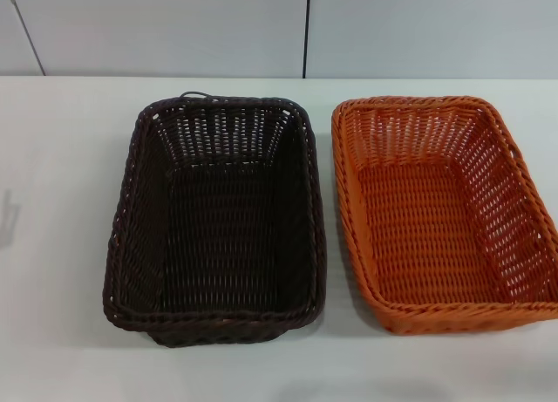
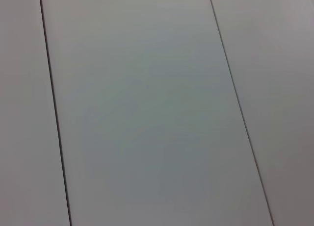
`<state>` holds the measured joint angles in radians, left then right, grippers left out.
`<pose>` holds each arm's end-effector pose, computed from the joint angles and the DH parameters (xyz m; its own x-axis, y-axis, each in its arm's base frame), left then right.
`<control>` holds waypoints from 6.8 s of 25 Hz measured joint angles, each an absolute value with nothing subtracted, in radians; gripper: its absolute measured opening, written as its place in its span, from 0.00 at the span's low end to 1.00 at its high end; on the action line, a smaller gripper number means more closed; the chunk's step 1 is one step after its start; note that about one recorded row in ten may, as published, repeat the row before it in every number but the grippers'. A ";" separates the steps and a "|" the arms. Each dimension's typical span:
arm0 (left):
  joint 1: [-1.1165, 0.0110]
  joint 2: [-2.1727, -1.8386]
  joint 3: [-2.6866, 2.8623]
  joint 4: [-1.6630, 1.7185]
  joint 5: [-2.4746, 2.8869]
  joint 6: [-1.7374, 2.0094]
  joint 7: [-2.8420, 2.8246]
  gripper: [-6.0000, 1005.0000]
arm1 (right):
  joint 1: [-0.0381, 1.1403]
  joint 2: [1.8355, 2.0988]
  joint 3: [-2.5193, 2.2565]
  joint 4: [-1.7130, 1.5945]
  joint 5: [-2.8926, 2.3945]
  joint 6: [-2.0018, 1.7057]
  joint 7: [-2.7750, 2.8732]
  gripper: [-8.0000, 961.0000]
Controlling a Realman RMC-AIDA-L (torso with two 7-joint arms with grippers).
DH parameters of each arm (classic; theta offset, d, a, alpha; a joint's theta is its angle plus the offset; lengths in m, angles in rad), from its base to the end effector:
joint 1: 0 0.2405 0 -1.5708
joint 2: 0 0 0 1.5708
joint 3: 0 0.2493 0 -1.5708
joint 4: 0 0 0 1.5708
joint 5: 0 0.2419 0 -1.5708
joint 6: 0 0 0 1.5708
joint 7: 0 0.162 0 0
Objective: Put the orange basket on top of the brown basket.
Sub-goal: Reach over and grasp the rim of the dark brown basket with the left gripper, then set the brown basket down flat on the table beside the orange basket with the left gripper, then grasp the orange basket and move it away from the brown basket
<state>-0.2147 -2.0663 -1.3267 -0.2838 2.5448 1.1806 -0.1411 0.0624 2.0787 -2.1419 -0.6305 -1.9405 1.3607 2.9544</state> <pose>-0.4035 0.3114 0.0284 0.6699 -0.0980 0.7359 0.7392 0.1802 -0.6489 0.3718 0.2792 0.0374 0.6424 0.2820 -0.7126 -0.7454 0.4462 -0.4953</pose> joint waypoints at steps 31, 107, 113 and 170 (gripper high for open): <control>-0.106 -2.030 -1.577 -1.747 2.848 -0.800 0.105 0.76 | 0.088 2.076 -2.144 -0.623 -1.937 1.350 2.954 0.69; -0.273 -2.058 -1.722 -1.793 2.559 -1.241 0.743 0.28 | 0.069 2.080 -2.165 -0.596 -1.945 1.417 2.954 0.67; -0.396 -2.055 -1.928 -1.719 2.417 -1.433 1.040 0.24 | 0.067 2.082 -2.171 -0.602 -1.941 1.419 2.954 0.67; 0.006 -2.067 -1.167 -0.928 2.286 0.884 0.445 0.76 | 0.038 1.910 -1.875 -1.458 -2.327 0.256 2.956 0.66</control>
<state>0.0058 -2.0665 -1.1666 -0.9285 2.2858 0.8840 0.4450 0.0382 1.9104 -1.8752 -1.4576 -2.3273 0.2565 2.9555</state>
